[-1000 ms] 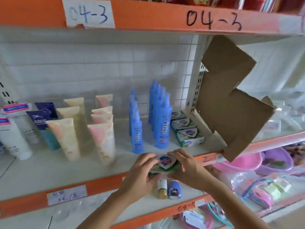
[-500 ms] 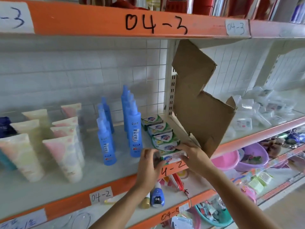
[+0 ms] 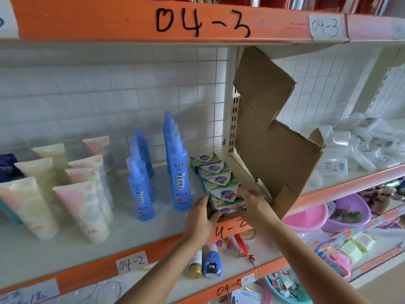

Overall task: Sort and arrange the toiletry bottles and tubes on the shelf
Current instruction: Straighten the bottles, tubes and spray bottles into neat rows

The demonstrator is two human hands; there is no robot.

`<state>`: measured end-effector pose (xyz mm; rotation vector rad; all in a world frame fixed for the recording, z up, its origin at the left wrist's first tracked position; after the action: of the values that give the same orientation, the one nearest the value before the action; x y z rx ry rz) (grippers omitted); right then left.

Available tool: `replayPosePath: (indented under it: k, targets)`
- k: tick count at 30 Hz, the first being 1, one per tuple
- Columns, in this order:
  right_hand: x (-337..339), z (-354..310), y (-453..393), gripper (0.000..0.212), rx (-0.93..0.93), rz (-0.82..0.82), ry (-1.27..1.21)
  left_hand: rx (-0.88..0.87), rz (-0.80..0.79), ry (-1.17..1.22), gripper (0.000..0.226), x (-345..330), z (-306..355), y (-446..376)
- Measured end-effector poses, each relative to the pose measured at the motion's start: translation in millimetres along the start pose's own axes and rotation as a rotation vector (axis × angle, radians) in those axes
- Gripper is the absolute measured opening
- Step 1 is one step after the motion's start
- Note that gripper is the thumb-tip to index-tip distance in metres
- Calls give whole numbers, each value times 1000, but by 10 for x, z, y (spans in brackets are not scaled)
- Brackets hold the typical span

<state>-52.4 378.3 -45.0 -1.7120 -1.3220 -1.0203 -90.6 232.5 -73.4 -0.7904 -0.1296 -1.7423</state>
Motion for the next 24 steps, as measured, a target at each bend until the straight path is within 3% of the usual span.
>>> replayPosePath:
  k: [6, 11, 17, 21, 24]
  targets:
    - [90, -202, 22, 31, 5, -10, 194, 15, -89, 31, 43, 62, 68, 62]
    - [127, -769, 139, 30, 226, 79, 292, -89, -66, -252, 27, 557, 76, 335]
    - [20, -1761, 267, 13, 513, 81, 157, -63, 178, -355, 24, 1597, -177, 768]
    - [92, -2434, 300, 21, 672, 139, 5, -46, 435, -349, 26, 2455, -216, 994]
    - [193, -2912, 149, 22, 735, 144, -55, -107, 579, -416, 13, 3078, -111, 988]
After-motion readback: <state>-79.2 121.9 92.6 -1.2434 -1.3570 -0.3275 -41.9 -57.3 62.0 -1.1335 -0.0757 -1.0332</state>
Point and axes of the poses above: each hand's wrist, its own y-axis away from the middle knuckle, its own x-axis out of the back of the hand, z = x × y, the point moved 7 cm from there along -y, towards the middle knuckle, and after that the axes turned 3 degrees about -x, right-handed, at the moved point
